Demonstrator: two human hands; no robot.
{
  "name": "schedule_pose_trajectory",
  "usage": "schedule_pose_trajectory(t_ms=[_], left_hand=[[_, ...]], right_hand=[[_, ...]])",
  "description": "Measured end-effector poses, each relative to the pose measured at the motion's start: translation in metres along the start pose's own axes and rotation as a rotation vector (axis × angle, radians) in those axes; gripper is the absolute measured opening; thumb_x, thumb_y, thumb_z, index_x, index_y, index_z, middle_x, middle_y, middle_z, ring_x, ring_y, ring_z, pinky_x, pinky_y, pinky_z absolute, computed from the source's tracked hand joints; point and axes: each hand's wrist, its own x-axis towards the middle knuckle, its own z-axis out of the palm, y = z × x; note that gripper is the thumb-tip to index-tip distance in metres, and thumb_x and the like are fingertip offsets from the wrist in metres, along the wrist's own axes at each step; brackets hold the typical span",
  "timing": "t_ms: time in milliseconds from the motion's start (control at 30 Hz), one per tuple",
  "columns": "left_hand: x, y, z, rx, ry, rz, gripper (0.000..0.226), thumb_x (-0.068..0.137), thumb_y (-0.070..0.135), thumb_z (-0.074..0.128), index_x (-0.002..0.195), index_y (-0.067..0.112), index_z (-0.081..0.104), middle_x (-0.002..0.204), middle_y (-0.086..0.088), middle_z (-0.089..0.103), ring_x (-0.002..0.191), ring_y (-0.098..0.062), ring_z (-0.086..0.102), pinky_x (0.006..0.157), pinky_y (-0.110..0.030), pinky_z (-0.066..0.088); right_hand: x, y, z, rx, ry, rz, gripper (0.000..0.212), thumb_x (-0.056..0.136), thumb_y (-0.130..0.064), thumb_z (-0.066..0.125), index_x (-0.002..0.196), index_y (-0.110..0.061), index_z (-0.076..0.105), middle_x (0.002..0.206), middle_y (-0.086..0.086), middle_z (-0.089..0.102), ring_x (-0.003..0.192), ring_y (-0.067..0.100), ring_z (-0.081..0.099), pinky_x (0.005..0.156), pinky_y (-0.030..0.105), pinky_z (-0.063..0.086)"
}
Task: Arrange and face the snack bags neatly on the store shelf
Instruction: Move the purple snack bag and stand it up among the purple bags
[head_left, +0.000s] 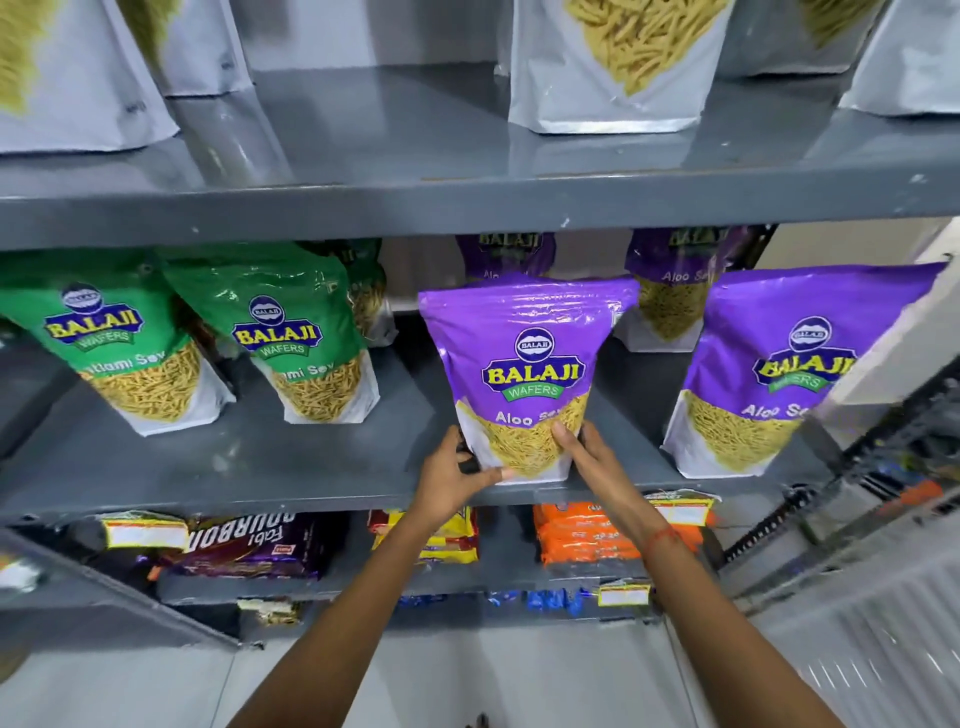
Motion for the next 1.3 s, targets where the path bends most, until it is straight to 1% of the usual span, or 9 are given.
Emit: schedule_pose_trajectory(t_ms=[267,367,533,733,867,967,1133,1233,1300], left_hand=[[-0.012,0.014,0.001,-0.238,0.07,0.051,0.052,0.074,0.014,0.075,0.12,0.017,0.05,0.114,0.002,0.064,0.108,-0.016,0.062,0.076,-0.017,0.052],[-0.011,0.036,-0.006,-0.449,0.178,0.152,0.029,0.082,0.002,0.063,0.108,0.014,0.06,0.098,0.012,0.072,0.093,-0.002,0.066,0.076,-0.014,0.051],[-0.005,0.041,-0.007,-0.472,0.307,0.197,0.012,0.087,0.023,0.061,0.08,0.023,0.069,0.077,0.001,0.062,0.08,-0.012,0.053,0.078,-0.034,0.044],[-0.004,0.039,-0.009,-0.419,0.309,0.173,0.022,0.088,0.04,0.057,0.095,0.026,0.072,0.089,-0.008,0.062,0.086,-0.021,0.055,0.083,-0.044,0.047],[-0.013,0.046,-0.012,-0.366,0.292,0.198,0.026,0.092,0.027,0.053,0.112,0.017,0.066,0.11,-0.005,0.067,0.099,-0.005,0.062,0.09,-0.024,0.048],[-0.023,0.05,-0.015,-0.288,0.324,0.239,0.041,0.092,0.025,0.051,0.132,0.014,0.05,0.138,0.002,0.053,0.124,0.001,0.049,0.099,-0.012,0.041],[-0.043,0.059,-0.035,-0.143,0.446,0.358,0.049,0.092,0.037,0.048,0.138,0.026,0.041,0.147,0.01,0.042,0.135,0.003,0.035,0.106,-0.011,0.032],[-0.052,0.067,-0.065,-0.067,0.523,0.428,0.051,0.092,0.038,0.046,0.141,0.026,0.036,0.148,0.012,0.038,0.137,-0.004,0.035,0.113,-0.027,0.033],[-0.052,0.065,-0.091,-0.037,0.56,0.456,0.055,0.093,0.039,0.044,0.144,0.024,0.029,0.151,0.009,0.034,0.139,-0.008,0.033,0.113,-0.039,0.035]], right_hand=[[0.003,-0.002,-0.01,0.149,0.11,-0.071,0.042,0.076,-0.058,0.06,0.103,-0.026,0.064,0.117,0.001,0.066,0.11,0.015,0.06,0.098,0.035,0.047],[0.009,-0.018,-0.015,0.232,0.274,-0.234,0.014,0.092,-0.025,0.054,0.098,-0.025,0.066,0.106,0.003,0.067,0.102,0.013,0.06,0.089,0.028,0.047],[0.012,-0.039,-0.009,0.289,0.282,-0.311,0.016,0.092,-0.009,0.051,0.095,-0.022,0.06,0.092,-0.007,0.069,0.084,0.001,0.064,0.072,0.014,0.053],[0.012,-0.036,0.001,0.485,0.37,-0.296,0.016,0.094,-0.009,0.046,0.088,-0.021,0.054,0.076,-0.016,0.069,0.07,-0.003,0.06,0.061,0.011,0.049],[0.003,-0.041,0.011,0.384,0.62,-0.397,0.012,0.088,-0.023,0.049,0.099,-0.026,0.055,0.105,-0.001,0.058,0.098,0.009,0.055,0.092,0.026,0.045],[-0.014,-0.06,0.025,0.137,0.862,-0.678,0.02,0.091,-0.018,0.044,0.111,-0.016,0.048,0.114,0.008,0.049,0.111,0.023,0.049,0.101,0.04,0.041],[-0.04,-0.089,0.085,-0.114,0.7,-1.021,0.022,0.087,0.007,0.044,0.108,0.013,0.048,0.117,0.019,0.044,0.117,-0.011,0.04,0.101,0.011,0.031],[-0.034,-0.095,0.134,-0.141,0.551,-1.092,0.023,0.086,0.001,0.042,0.107,0.005,0.052,0.116,0.031,0.046,0.12,-0.004,0.039,0.102,0.012,0.031],[-0.02,-0.098,0.166,-0.153,0.528,-1.102,0.024,0.089,-0.004,0.04,0.11,-0.003,0.051,0.12,0.02,0.048,0.119,0.011,0.042,0.105,0.021,0.032]])
